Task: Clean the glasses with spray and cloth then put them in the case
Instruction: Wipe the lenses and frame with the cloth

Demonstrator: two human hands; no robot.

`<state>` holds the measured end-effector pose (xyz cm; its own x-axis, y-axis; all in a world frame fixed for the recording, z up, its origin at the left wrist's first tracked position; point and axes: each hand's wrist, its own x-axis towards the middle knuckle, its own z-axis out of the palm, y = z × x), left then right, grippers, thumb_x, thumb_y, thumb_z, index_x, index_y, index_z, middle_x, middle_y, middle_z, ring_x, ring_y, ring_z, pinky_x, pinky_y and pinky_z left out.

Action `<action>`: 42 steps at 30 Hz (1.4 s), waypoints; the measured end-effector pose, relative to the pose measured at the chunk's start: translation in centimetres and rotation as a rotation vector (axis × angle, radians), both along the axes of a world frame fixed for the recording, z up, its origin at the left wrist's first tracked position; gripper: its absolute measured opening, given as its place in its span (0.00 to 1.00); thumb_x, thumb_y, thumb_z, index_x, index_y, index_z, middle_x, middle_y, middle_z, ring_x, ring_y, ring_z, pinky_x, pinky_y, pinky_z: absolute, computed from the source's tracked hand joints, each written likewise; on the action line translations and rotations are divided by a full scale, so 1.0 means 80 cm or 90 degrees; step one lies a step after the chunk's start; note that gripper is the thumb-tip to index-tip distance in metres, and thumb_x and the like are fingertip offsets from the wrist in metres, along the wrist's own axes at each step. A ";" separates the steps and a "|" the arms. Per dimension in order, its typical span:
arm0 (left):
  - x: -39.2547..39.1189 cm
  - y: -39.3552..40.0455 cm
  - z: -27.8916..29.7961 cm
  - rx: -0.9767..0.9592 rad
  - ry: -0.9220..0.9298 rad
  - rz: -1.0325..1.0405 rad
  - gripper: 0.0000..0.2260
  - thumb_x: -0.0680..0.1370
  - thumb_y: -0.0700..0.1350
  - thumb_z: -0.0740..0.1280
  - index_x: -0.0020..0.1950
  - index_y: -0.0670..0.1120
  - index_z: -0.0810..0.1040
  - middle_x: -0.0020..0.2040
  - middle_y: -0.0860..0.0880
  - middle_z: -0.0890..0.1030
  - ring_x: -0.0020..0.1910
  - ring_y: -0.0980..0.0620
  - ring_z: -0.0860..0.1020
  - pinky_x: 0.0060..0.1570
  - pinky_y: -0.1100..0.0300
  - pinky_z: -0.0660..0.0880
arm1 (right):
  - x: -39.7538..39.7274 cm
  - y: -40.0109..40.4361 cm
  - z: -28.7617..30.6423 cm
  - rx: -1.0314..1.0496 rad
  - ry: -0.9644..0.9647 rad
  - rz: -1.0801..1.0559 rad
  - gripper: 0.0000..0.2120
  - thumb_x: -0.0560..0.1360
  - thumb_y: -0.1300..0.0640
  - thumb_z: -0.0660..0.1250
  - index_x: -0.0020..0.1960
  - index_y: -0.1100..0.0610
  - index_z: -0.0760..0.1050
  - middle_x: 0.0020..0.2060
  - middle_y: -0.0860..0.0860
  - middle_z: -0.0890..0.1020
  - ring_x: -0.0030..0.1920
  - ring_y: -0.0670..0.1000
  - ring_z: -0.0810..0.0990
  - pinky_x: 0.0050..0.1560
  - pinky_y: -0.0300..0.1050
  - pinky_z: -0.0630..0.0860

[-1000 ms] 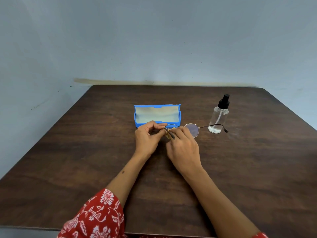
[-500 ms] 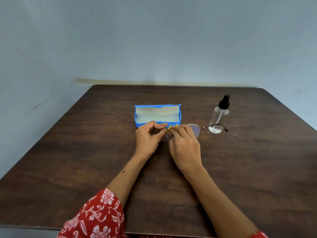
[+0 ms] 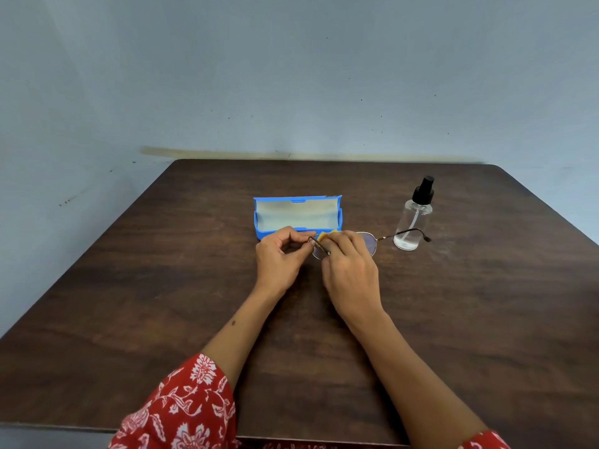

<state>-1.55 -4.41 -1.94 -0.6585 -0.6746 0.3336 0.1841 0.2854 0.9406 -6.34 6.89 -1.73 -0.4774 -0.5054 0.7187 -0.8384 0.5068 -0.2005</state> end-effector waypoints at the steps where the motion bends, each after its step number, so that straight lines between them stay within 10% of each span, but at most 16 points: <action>1: 0.000 0.000 0.000 0.001 0.001 0.002 0.12 0.69 0.30 0.72 0.33 0.46 0.76 0.42 0.44 0.84 0.44 0.52 0.83 0.48 0.62 0.79 | 0.001 0.000 0.000 0.000 0.001 0.001 0.05 0.70 0.65 0.70 0.45 0.65 0.82 0.43 0.56 0.84 0.48 0.57 0.81 0.50 0.47 0.79; 8: -0.001 -0.001 -0.003 0.001 -0.005 0.001 0.05 0.69 0.30 0.72 0.39 0.37 0.79 0.43 0.44 0.84 0.45 0.54 0.83 0.49 0.61 0.79 | 0.004 0.004 -0.003 0.039 0.009 0.029 0.07 0.65 0.67 0.68 0.42 0.63 0.81 0.39 0.55 0.83 0.44 0.57 0.80 0.46 0.48 0.78; 30: -0.003 -0.006 -0.005 0.015 0.014 0.049 0.15 0.69 0.31 0.72 0.31 0.50 0.76 0.41 0.46 0.84 0.45 0.52 0.83 0.49 0.57 0.79 | 0.019 0.009 0.000 0.009 -0.092 0.049 0.07 0.62 0.67 0.70 0.40 0.61 0.81 0.35 0.52 0.81 0.43 0.56 0.79 0.39 0.44 0.76; 37: -0.001 -0.004 -0.005 -0.001 0.034 0.059 0.17 0.69 0.31 0.72 0.31 0.53 0.76 0.40 0.51 0.84 0.42 0.55 0.83 0.46 0.63 0.78 | 0.006 0.011 0.002 -0.183 -0.053 0.017 0.10 0.69 0.71 0.70 0.50 0.66 0.80 0.46 0.57 0.83 0.52 0.51 0.73 0.54 0.43 0.72; 42: -0.002 -0.005 -0.006 0.007 0.036 0.046 0.17 0.69 0.30 0.72 0.31 0.51 0.75 0.42 0.47 0.84 0.45 0.49 0.84 0.48 0.59 0.79 | 0.008 0.006 -0.004 -0.046 -0.024 0.057 0.12 0.66 0.72 0.71 0.50 0.66 0.81 0.45 0.57 0.83 0.48 0.57 0.80 0.49 0.48 0.79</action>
<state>-1.74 -4.78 -2.40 -0.5888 -0.7233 0.3608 0.2163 0.2891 0.9325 -5.69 7.39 -2.03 -0.4596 -0.4947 0.7376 -0.8711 0.4129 -0.2659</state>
